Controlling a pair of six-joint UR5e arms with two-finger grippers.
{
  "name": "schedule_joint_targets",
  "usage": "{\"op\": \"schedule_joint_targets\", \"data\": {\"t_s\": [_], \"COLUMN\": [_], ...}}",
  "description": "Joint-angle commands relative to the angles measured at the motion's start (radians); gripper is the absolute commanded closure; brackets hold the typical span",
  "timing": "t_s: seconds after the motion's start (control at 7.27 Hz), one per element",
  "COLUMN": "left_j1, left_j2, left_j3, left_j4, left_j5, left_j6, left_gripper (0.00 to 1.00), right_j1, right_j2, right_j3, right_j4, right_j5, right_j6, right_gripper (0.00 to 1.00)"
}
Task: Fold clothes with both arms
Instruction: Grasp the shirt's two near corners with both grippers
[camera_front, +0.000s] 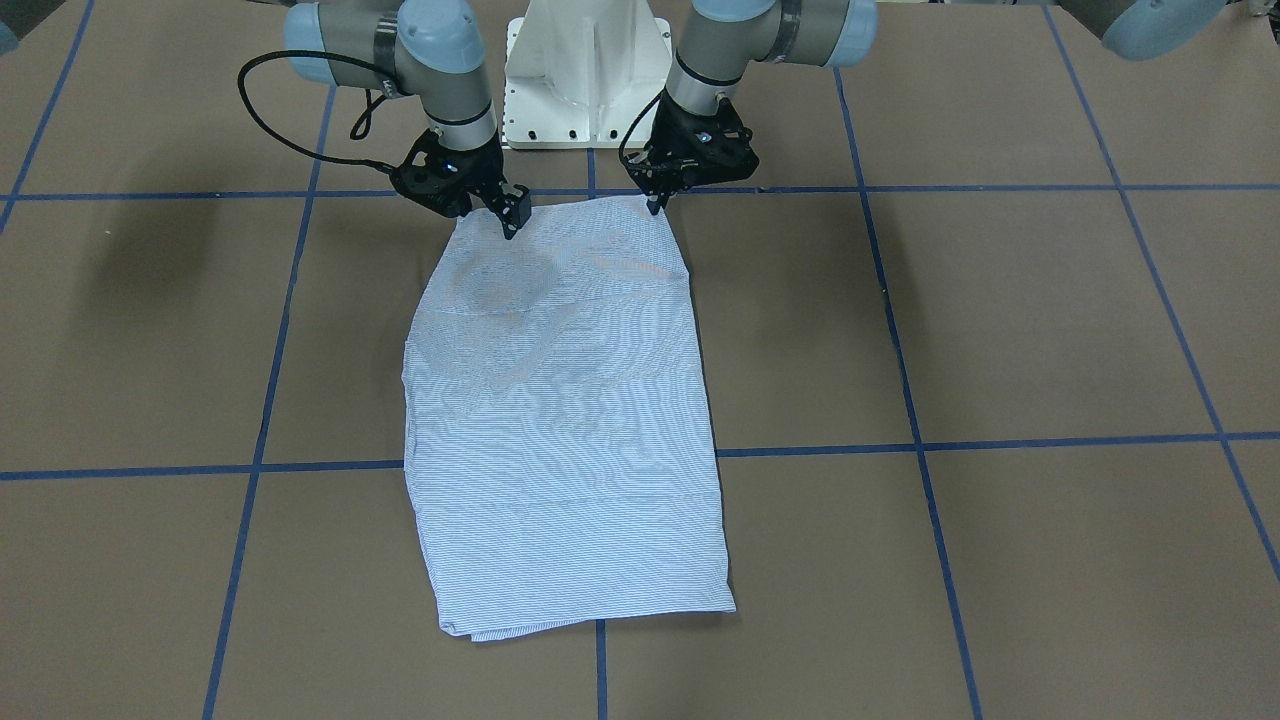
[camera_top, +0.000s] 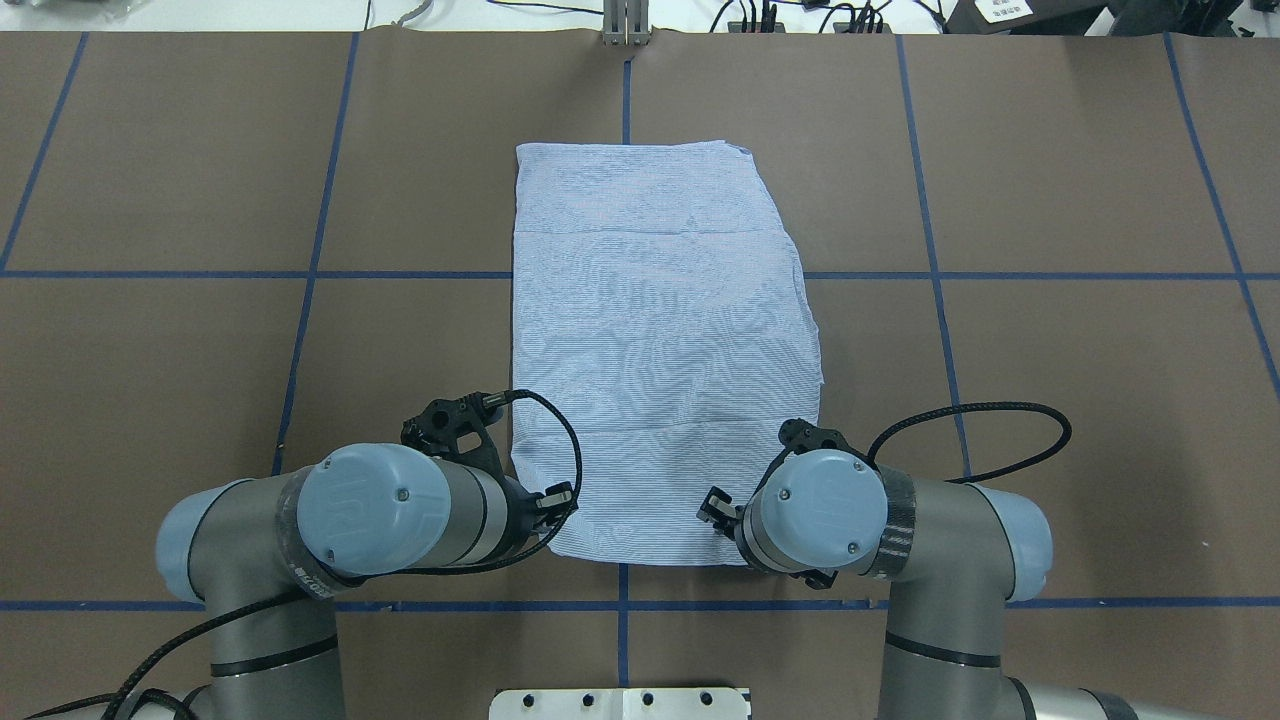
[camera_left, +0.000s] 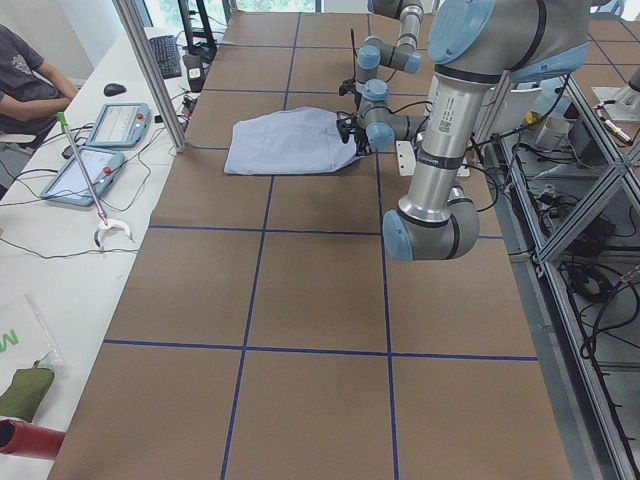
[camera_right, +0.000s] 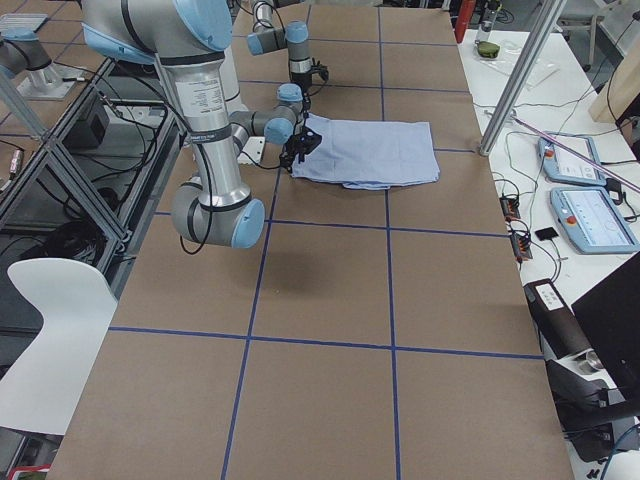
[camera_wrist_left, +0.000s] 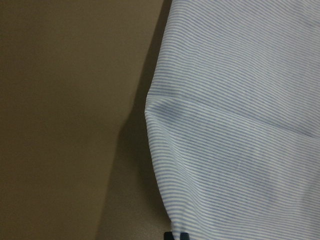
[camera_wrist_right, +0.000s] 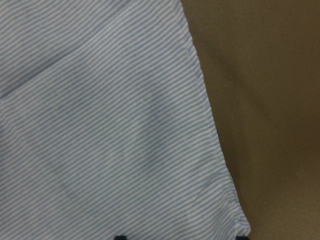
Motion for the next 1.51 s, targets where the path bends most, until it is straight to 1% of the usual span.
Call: {"op": "schedule_joint_targets", "data": {"t_s": [0.0, 0.41, 0.55, 0.96, 1.1, 1.24, 1.38], "left_j1": [0.000, 0.000, 0.000, 0.000, 0.000, 0.002, 0.003], "left_j2": [0.000, 0.000, 0.000, -0.002, 0.006, 0.009, 0.008], "left_j3": [0.000, 0.000, 0.002, -0.002, -0.021, -0.052, -0.116], "left_j4": [0.000, 0.000, 0.000, 0.000, 0.002, 0.058, 0.149], "left_j5": [0.000, 0.000, 0.000, 0.000, -0.002, -0.002, -0.003], "left_j6": [0.000, 0.000, 0.000, 0.000, 0.002, 0.005, 0.014], "left_gripper": [1.00, 1.00, 1.00, 1.00, 1.00, 1.00, 1.00], "right_j1": [-0.003, 0.000, 0.008, 0.015, 0.020, 0.029, 0.044], "right_j2": [0.001, 0.003, 0.005, 0.017, 0.015, 0.003, -0.011], "right_j3": [0.000, 0.006, 0.008, 0.009, 0.026, 0.067, 0.112], "right_j4": [0.000, -0.008, -0.009, -0.009, -0.008, -0.008, -0.009], "right_j5": [0.000, -0.001, 0.000, 0.002, 0.012, 0.063, 0.106], "right_j6": [0.000, 0.000, 0.000, -0.001, -0.006, -0.010, -0.011], "right_gripper": [0.64, 0.98, 1.00, 1.00, 1.00, 1.00, 1.00]}}
